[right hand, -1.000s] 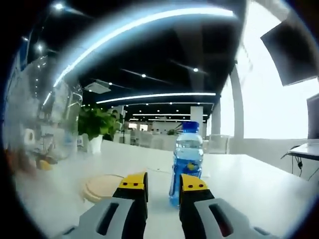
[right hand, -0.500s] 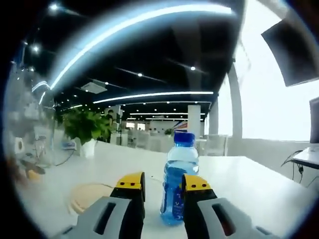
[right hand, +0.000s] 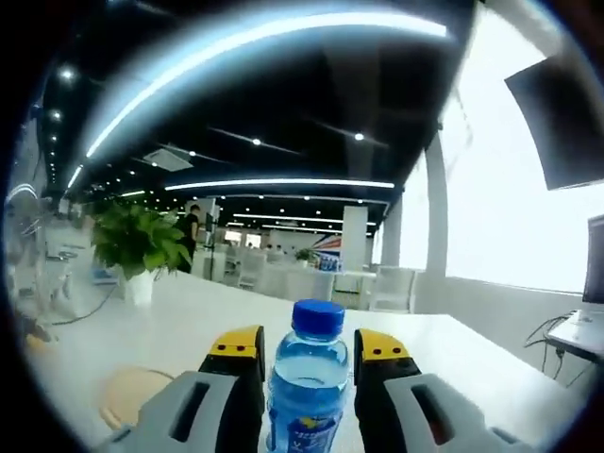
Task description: Open the cover put in the Mizone put the cover back on
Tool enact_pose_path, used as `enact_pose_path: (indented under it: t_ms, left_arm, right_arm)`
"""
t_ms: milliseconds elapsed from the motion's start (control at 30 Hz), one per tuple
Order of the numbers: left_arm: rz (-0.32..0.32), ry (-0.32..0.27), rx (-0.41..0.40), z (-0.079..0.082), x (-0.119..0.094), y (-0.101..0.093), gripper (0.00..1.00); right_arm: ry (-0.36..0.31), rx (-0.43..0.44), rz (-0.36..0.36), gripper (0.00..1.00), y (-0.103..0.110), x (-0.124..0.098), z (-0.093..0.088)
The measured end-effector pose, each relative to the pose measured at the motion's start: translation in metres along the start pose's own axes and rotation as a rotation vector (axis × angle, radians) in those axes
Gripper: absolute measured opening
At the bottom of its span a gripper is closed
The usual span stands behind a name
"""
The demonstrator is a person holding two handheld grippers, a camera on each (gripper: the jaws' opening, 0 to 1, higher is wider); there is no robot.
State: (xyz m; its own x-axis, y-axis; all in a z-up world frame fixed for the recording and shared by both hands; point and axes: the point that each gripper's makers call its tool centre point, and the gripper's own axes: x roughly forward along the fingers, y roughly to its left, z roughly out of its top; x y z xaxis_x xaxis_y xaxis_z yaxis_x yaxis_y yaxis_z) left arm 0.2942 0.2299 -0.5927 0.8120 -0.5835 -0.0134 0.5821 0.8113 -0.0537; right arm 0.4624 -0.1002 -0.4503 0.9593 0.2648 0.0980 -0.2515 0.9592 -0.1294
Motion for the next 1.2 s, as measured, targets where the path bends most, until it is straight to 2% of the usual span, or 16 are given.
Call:
enact_pose_path:
  t_ms: [233, 367, 533, 600, 633, 700, 733, 900, 1200]
  left_arm:
    - [-0.003, 0.001, -0.001, 0.0, 0.0, 0.0, 0.24]
    - [-0.002, 0.003, 0.003, -0.001, 0.0, 0.0, 0.23]
    - [-0.005, 0.003, 0.003, -0.001, 0.0, -0.001, 0.23]
    - [-0.007, 0.003, 0.005, -0.001, 0.0, -0.002, 0.23]
    - [-0.006, 0.004, 0.006, -0.001, 0.0, -0.002, 0.23]
    - [0.002, 0.01, 0.003, -0.002, 0.001, 0.0, 0.23]
    - [0.005, 0.011, 0.002, -0.003, 0.001, 0.001, 0.23]
    - [0.006, 0.007, 0.007, -0.002, 0.0, 0.0, 0.22]
    - [0.011, 0.011, -0.002, -0.003, 0.001, 0.003, 0.22]
  right_arm:
    - [0.029, -0.013, 0.0, 0.31, -0.002, 0.029, -0.002]
    - [0.046, 0.017, 0.001, 0.31, -0.004, 0.036, -0.005]
    - [0.039, 0.026, -0.005, 0.27, -0.005, 0.045, 0.0]
    - [0.09, 0.059, -0.004, 0.27, -0.004, 0.047, -0.006]
    - [0.12, 0.02, -0.013, 0.26, -0.006, 0.048, -0.009]
    - [0.167, 0.006, -0.015, 0.27, -0.006, 0.051, -0.016]
    - [0.163, 0.037, -0.012, 0.27, -0.006, 0.053, -0.014]
    - [0.175, 0.073, 0.008, 0.28, -0.004, 0.055, -0.018]
    - [0.151, 0.072, 0.105, 0.28, -0.001, 0.053, -0.017]
